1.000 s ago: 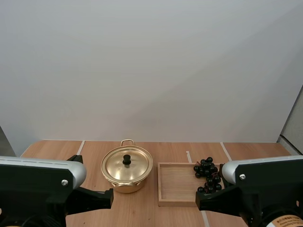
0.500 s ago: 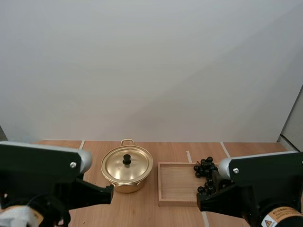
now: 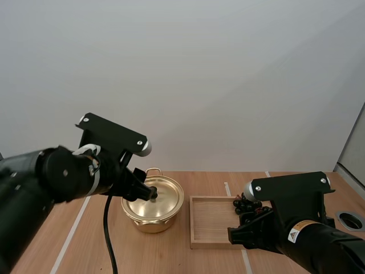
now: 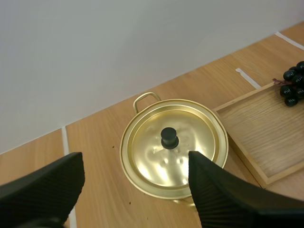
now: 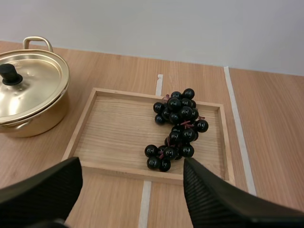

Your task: Open the lid, put the grape in the pot, and close it

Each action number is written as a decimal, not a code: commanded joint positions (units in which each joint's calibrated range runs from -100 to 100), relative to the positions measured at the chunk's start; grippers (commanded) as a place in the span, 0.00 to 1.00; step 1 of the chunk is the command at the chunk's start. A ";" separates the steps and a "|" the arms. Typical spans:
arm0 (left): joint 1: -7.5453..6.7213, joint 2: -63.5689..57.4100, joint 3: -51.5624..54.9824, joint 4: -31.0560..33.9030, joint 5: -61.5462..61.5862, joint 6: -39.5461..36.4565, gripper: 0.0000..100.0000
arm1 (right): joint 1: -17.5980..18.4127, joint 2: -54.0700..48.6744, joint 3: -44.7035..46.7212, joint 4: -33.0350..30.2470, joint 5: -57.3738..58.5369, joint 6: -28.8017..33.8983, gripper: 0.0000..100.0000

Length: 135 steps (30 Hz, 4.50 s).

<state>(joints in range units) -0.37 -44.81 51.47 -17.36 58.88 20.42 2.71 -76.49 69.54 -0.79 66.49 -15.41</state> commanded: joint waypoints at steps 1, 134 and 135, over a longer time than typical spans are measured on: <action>-0.09 9.74 -4.33 -5.93 2.64 7.61 1.00 | -0.16 0.11 -0.44 0.06 -1.20 -0.29 1.00; -3.17 2.33 -21.78 -2.97 21.31 8.10 0.00 | -7.80 68.95 -19.74 3.58 -34.74 -9.14 0.00; -3.17 2.33 -21.92 -2.97 21.31 8.12 0.00 | -7.80 66.82 -19.74 3.58 -34.74 -9.14 0.00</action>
<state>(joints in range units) -3.37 -42.15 29.75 -20.01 81.97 28.85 -4.73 -4.98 49.60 2.93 30.22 -24.44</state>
